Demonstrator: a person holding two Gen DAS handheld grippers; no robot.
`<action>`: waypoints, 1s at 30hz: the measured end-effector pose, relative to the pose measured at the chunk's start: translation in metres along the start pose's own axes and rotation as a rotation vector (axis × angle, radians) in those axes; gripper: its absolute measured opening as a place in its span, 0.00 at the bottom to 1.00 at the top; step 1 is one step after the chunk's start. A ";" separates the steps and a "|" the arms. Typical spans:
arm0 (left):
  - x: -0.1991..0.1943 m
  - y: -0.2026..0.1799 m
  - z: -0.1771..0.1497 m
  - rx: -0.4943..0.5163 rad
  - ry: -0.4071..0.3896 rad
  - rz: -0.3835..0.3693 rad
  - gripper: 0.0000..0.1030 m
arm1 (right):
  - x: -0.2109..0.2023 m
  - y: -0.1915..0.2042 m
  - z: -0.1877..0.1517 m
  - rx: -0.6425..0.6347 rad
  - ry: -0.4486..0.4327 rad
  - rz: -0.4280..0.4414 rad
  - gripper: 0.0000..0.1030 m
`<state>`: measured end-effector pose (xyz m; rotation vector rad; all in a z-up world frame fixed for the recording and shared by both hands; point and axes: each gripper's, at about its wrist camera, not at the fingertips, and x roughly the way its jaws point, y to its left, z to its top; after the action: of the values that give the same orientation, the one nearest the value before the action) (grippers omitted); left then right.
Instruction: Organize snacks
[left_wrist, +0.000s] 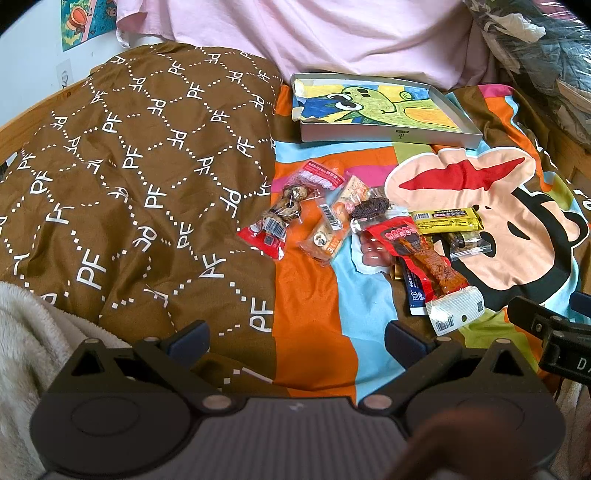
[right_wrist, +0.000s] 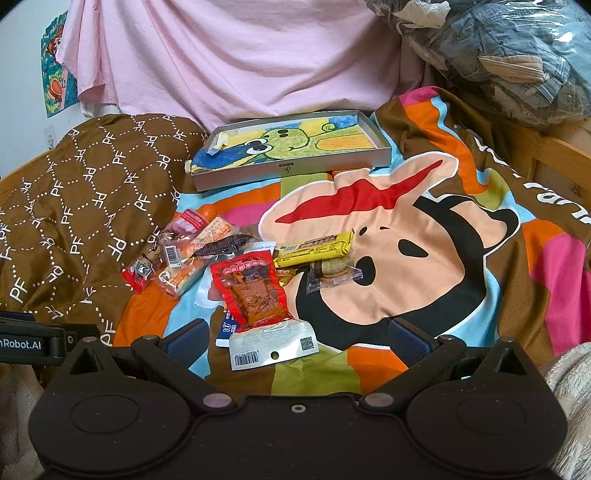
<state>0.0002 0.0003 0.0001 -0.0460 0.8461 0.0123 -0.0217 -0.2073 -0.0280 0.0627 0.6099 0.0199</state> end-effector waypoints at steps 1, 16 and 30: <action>0.000 0.000 0.000 0.000 0.000 0.000 1.00 | 0.000 0.000 0.000 0.000 0.000 0.000 0.99; 0.000 0.000 0.000 -0.001 0.002 -0.001 1.00 | 0.000 0.000 0.000 0.000 0.001 0.000 0.99; 0.007 -0.002 -0.002 0.001 0.030 0.014 1.00 | 0.002 -0.001 0.003 0.006 0.034 0.004 0.99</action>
<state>0.0038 -0.0023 -0.0060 -0.0397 0.8765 0.0244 -0.0183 -0.2084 -0.0274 0.0698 0.6434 0.0232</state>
